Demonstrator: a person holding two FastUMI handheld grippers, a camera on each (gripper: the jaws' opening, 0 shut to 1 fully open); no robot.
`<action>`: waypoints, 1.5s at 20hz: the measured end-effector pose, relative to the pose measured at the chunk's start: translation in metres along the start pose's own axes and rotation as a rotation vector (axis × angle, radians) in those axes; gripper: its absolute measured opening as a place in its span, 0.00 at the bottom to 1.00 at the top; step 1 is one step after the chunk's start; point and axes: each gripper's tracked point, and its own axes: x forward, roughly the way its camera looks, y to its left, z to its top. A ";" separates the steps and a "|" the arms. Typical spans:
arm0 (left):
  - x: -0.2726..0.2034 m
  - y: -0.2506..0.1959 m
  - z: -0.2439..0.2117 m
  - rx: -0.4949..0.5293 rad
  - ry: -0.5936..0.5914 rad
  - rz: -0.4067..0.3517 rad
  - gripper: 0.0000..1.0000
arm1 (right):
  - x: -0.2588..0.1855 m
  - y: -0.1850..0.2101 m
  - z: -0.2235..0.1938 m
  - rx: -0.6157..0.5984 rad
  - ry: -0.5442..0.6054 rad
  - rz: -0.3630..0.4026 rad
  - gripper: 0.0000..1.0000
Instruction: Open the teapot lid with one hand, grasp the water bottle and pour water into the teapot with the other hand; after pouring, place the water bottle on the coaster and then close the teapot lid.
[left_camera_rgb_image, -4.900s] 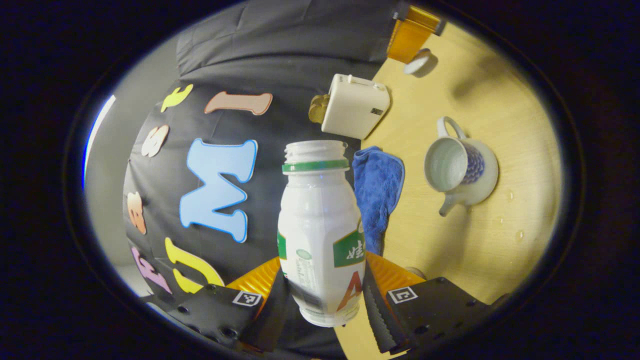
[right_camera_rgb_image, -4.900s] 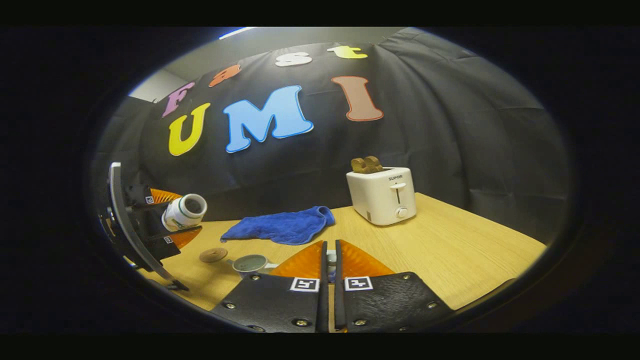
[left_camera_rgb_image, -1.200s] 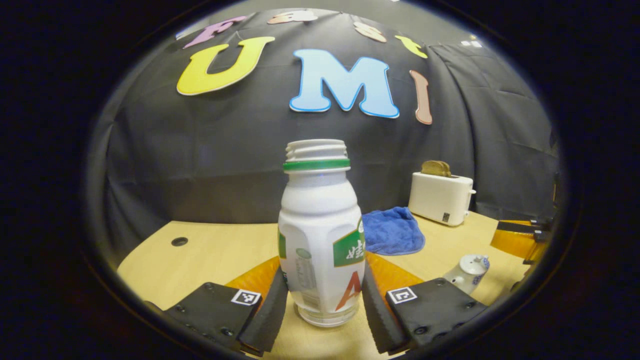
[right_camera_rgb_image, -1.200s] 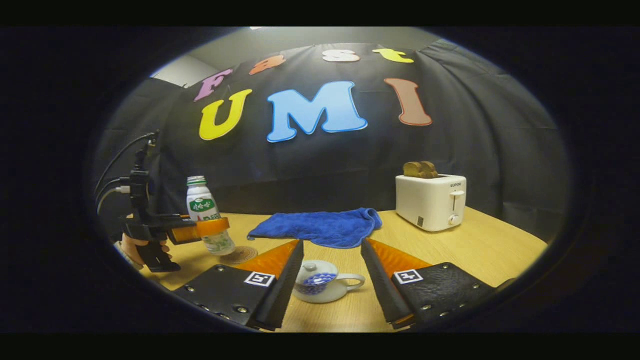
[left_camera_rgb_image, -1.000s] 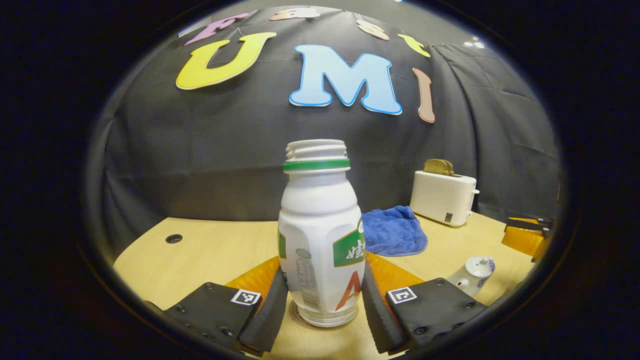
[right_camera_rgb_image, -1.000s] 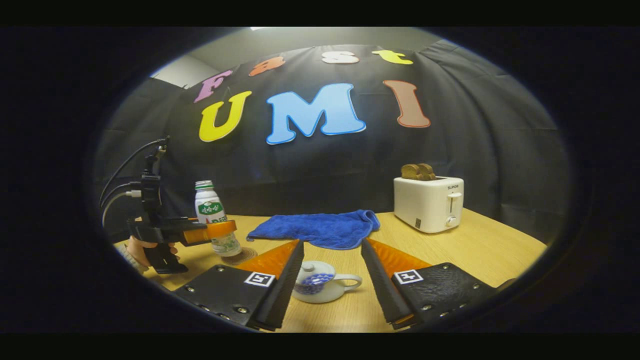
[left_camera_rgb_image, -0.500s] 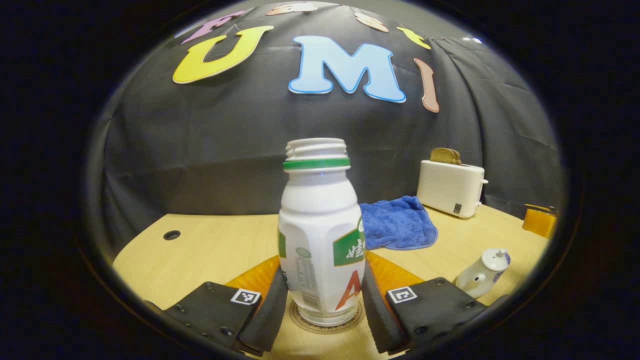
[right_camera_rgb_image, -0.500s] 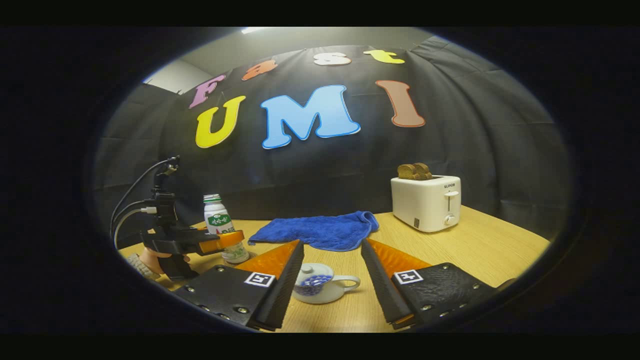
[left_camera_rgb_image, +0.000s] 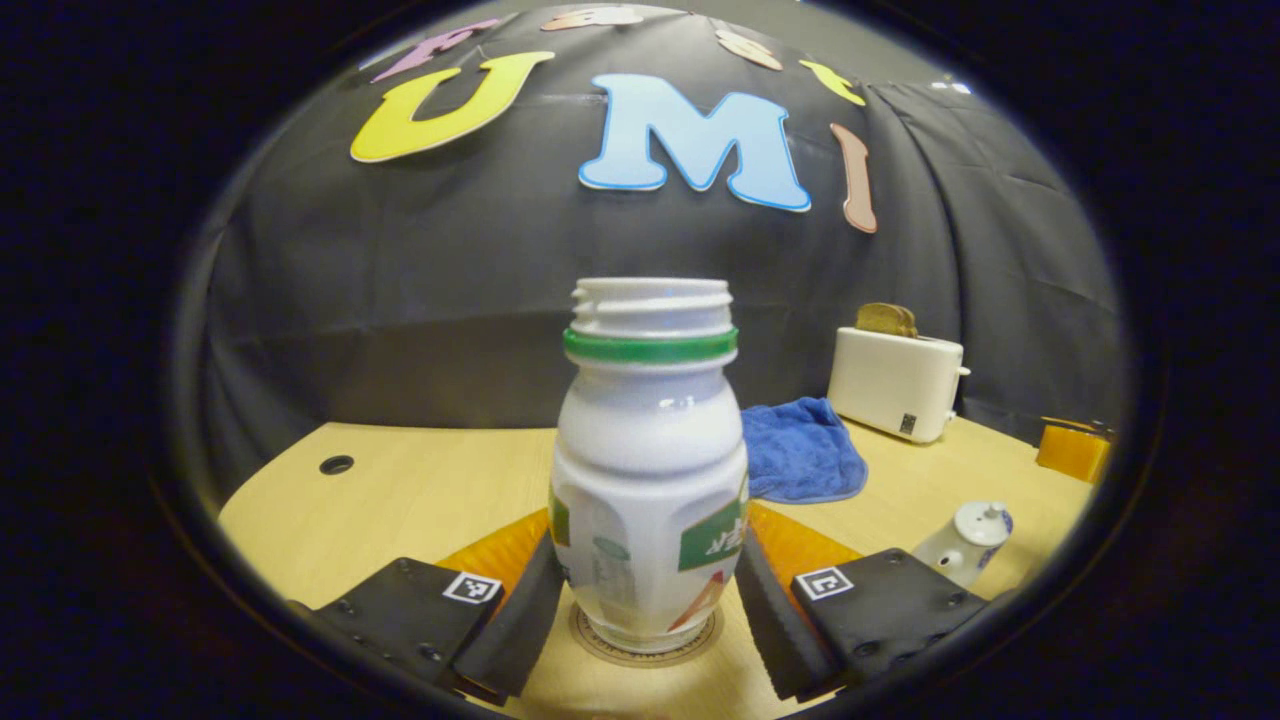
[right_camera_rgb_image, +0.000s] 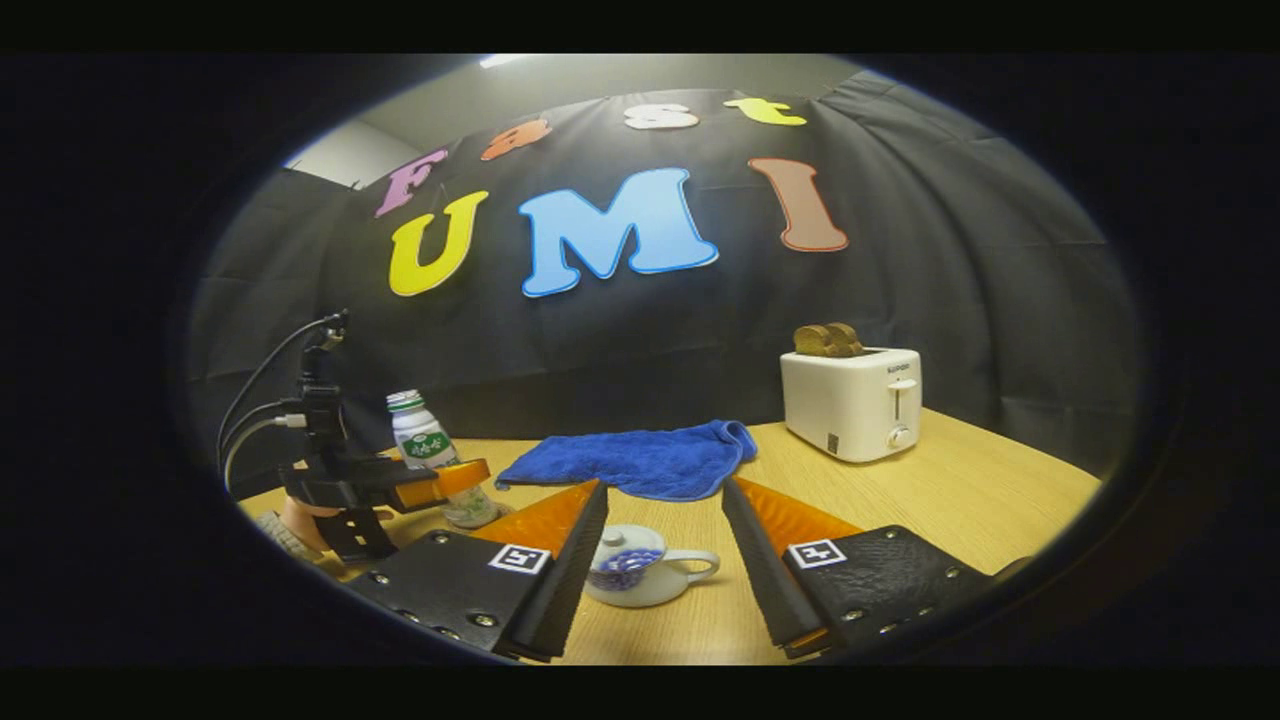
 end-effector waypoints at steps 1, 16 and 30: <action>-0.002 -0.001 0.000 0.001 -0.004 -0.005 0.97 | 0.000 0.000 -0.001 0.000 0.002 0.001 0.72; -0.086 -0.009 -0.005 0.022 -0.040 0.001 0.97 | -0.004 0.009 0.002 -0.009 -0.018 0.017 0.72; -0.159 -0.040 -0.001 0.033 -0.176 0.061 0.96 | -0.045 0.021 -0.013 -0.016 -0.039 0.023 0.72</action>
